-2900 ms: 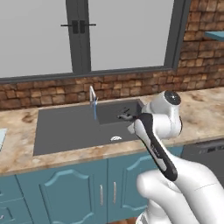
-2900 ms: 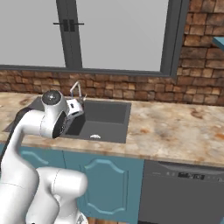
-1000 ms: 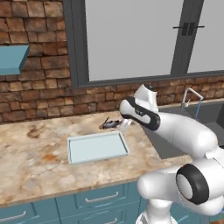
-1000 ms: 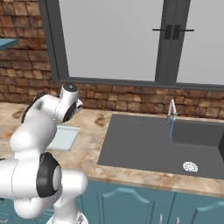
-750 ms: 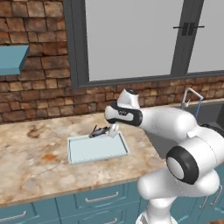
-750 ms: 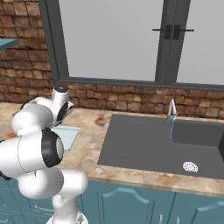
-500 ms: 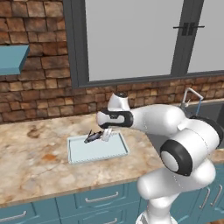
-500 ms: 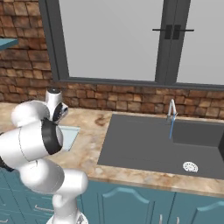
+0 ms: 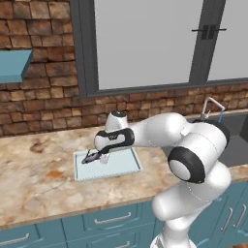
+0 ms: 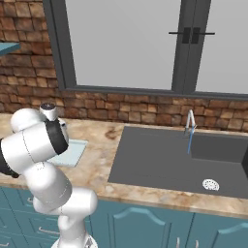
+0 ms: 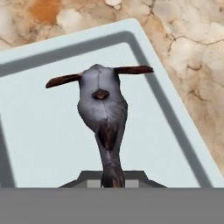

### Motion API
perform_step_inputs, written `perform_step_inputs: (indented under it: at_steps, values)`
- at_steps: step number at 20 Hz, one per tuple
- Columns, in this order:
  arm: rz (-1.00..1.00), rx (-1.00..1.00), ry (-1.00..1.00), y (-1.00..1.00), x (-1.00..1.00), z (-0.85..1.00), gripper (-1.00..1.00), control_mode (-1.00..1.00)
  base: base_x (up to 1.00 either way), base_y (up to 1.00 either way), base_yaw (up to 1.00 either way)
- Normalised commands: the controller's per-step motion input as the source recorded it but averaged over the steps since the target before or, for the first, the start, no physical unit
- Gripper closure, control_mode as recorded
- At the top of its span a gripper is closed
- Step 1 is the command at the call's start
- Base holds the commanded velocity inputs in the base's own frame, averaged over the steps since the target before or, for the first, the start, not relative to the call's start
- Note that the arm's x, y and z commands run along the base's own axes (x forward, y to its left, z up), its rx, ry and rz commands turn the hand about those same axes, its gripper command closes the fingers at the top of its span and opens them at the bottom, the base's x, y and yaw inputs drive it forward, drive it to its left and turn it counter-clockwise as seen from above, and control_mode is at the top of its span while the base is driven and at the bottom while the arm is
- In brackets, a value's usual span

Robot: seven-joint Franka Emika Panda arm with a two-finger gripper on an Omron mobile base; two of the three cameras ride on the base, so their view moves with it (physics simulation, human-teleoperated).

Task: Take the fish out of the fridge, briefly rinse it in the sink, and place it on the tray next to the sink.

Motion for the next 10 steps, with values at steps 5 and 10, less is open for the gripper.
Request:
perform_step_inputs:
  at_steps: [5,10]
  values:
    - [0.01,0.0,0.0,-0.03,0.02,-0.33,1.0,-1.0,0.0,0.0,0.0]
    - [0.0,0.0,0.0,-0.06,0.0,-0.14,-1.0,-1.0,0.0,0.0,0.0]
